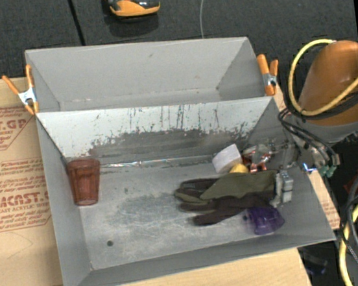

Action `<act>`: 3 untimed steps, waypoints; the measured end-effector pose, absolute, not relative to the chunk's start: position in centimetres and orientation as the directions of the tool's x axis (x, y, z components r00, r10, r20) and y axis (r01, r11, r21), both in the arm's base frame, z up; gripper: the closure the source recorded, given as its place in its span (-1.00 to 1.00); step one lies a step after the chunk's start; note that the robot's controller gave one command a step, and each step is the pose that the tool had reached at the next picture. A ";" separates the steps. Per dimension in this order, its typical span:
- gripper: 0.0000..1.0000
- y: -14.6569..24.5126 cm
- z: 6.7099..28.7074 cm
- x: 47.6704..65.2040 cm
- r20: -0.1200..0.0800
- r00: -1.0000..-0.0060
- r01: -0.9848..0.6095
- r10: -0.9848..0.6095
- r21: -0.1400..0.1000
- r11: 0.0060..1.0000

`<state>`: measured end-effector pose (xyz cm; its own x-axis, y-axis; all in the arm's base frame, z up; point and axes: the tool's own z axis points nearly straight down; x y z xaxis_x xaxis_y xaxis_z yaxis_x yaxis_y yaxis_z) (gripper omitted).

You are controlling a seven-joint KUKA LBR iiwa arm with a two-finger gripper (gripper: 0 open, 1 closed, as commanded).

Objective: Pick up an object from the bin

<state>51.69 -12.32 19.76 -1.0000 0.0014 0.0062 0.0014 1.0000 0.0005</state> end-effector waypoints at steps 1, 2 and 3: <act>-1.00 -12.3 20.2 51.9 -0.002 -1.000 -0.001 -0.001 -0.001 1.000; -1.00 -8.3 12.8 51.8 -0.006 -1.000 0.019 0.019 0.000 1.000; -1.00 -5.5 12.5 51.7 0.002 -1.000 0.029 0.029 0.001 1.000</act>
Offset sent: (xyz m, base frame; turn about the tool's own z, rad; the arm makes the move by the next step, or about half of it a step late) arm -0.0012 0.0694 -0.1276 0.0293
